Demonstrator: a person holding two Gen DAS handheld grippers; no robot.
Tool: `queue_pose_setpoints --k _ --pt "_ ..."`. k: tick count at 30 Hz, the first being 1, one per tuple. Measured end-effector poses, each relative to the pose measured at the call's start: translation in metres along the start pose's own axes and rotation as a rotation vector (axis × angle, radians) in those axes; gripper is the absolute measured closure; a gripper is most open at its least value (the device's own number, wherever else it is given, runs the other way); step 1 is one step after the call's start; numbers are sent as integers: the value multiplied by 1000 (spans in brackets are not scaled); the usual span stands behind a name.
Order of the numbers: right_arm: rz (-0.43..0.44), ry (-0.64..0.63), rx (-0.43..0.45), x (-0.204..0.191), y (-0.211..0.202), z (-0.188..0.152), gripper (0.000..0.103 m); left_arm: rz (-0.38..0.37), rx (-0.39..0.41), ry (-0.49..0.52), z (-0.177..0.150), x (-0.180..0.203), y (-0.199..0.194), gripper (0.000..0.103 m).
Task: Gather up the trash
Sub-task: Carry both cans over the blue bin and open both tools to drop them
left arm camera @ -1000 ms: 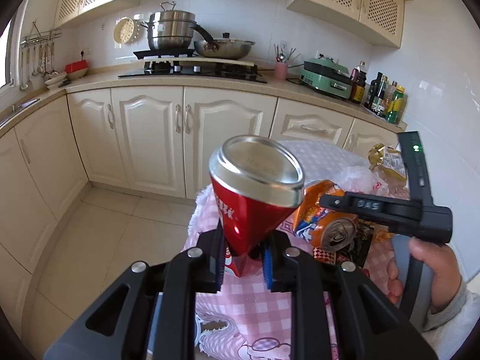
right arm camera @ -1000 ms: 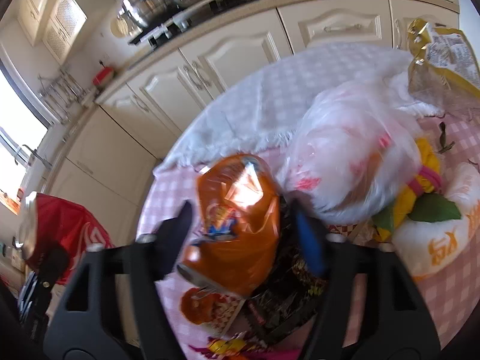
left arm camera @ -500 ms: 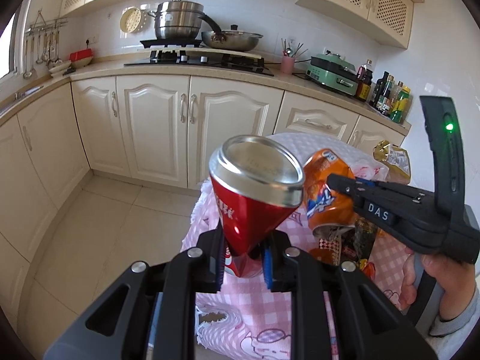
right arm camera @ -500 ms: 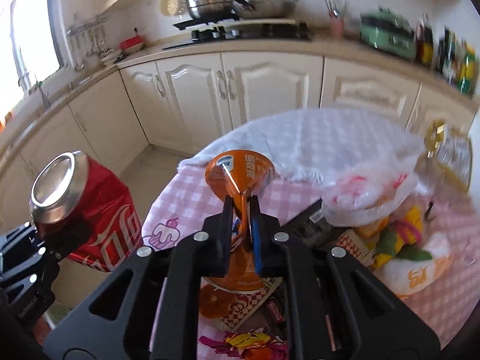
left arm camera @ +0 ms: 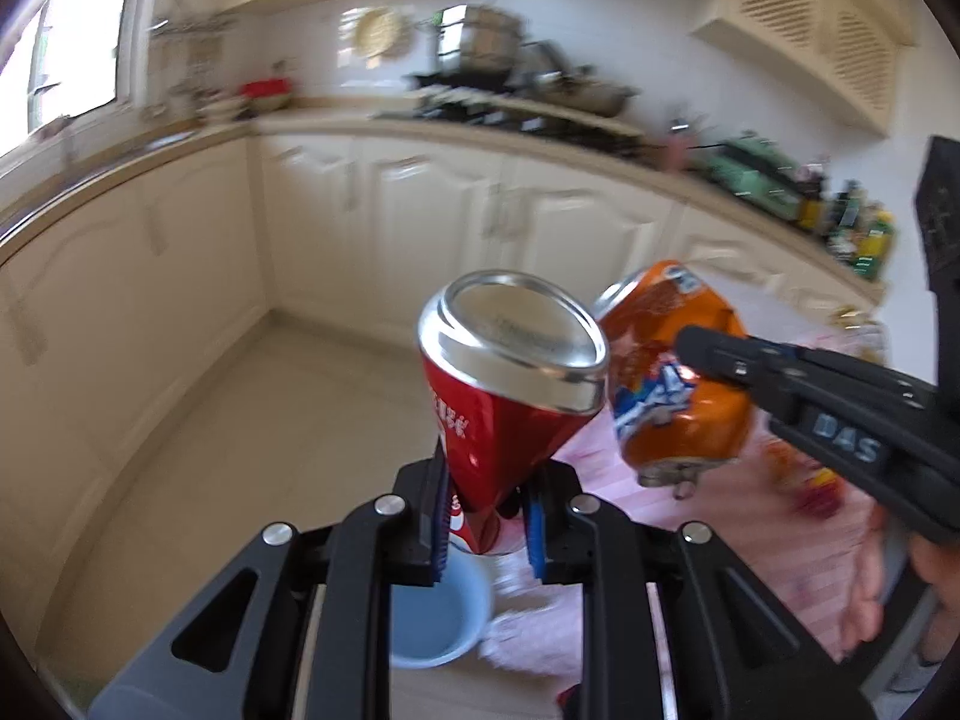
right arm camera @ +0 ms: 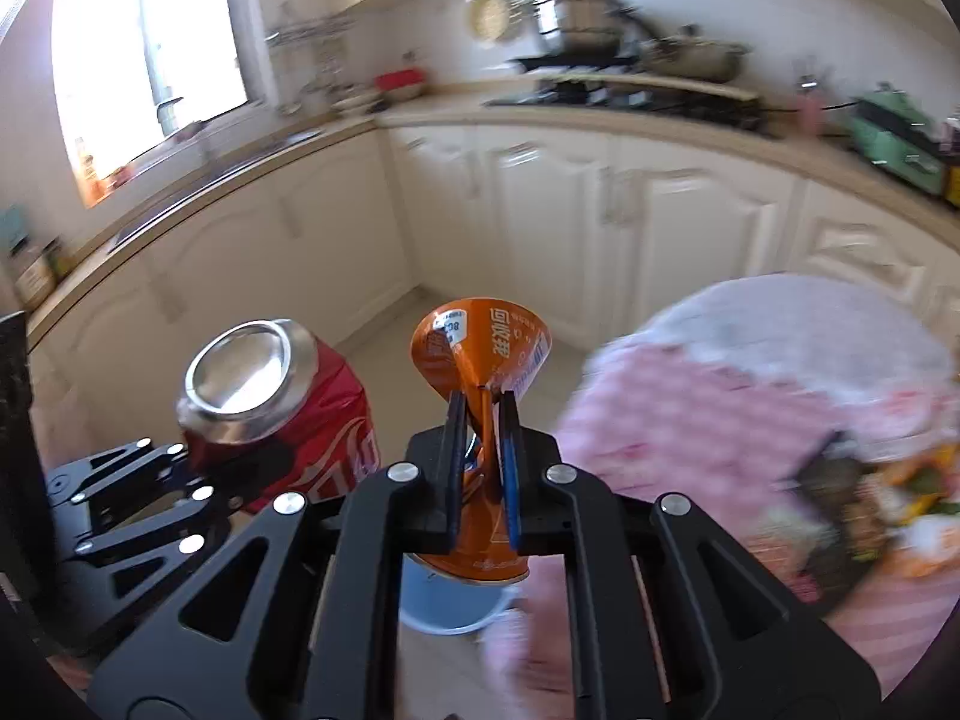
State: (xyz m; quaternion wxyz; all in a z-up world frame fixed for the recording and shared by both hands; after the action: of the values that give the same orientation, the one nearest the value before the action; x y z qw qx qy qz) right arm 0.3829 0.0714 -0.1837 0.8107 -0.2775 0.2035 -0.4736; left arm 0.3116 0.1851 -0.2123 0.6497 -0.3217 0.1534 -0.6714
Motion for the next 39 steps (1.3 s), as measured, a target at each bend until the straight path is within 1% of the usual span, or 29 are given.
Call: queue_pose_setpoints --k 2,3,5,7,8,12,14,15,18,19,21,23,24,26,28,30,32,35,36,37,39 --pt "35 -16 -38 -29 22 -13 92 21 -22 -38 -15 -30 4 84" --pt "48 -24 -62 -41 37 -21 92 30 -41 -63 -28 -48 11 84" --pt "67 -29 -117 -61 67 -40 92 65 -91 -87 -47 -71 25 84" --pt "60 -36 -168 -76 100 -62 92 91 -135 -108 -67 -93 44 84" --pt "45 -46 -189 -80 116 -72 92 90 -149 -116 -75 -100 53 84" --pt "-2 -51 -289 -81 180 -117 92 86 -250 -182 -115 -134 108 84" --pt "-18 -52 -346 -78 209 -140 92 73 -314 -228 -138 -147 138 84" --pt "-31 -56 -368 -77 223 -150 92 82 -360 -250 -153 -156 157 84" --pt "-54 -61 -439 -69 262 -183 92 89 -435 -277 -182 -172 187 84" --pt "-61 -73 -457 -69 273 -194 92 92 -472 -279 -194 -178 202 84" --pt "-69 -94 -482 -67 292 -211 92 80 -519 -297 -212 -184 223 84" --pt "-56 -83 -518 -63 313 -229 92 49 -582 -340 -234 -190 249 84" --pt "-66 -75 -548 -58 325 -240 92 44 -616 -351 -245 -192 261 84" --pt "-56 -49 -583 -50 341 -257 93 37 -660 -362 -262 -196 276 84" --pt "-61 -43 -598 -47 351 -268 93 42 -696 -356 -274 -196 289 84" --pt "-40 -14 -617 -43 362 -281 93 40 -716 -361 -283 -197 296 84" --pt "-29 12 -640 -41 368 -292 93 56 -731 -374 -293 -202 300 83" --pt "-25 25 -676 -39 377 -310 94 89 -766 -375 -300 -207 311 83" --pt "-26 24 -689 -37 380 -316 94 91 -777 -378 -300 -204 319 83" --pt "-27 22 -699 -32 385 -318 94 88 -798 -396 -305 -206 322 83" --pt "-29 18 -718 -32 386 -327 94 90 -814 -420 -312 -209 324 83"
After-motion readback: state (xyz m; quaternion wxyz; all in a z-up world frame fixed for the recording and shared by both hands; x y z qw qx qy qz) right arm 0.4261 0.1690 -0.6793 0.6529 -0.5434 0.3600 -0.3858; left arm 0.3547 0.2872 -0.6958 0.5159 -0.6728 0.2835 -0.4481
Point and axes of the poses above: each gripper's, at about its wrist camera, not at the fingertips, and y roughly the way its jaws point, x to its right, z to its top, the point moved 8 cm from there along y, roughly the way its jaws point, and after that the axes turned 10 degrees about -z, right-handed, at the moved point
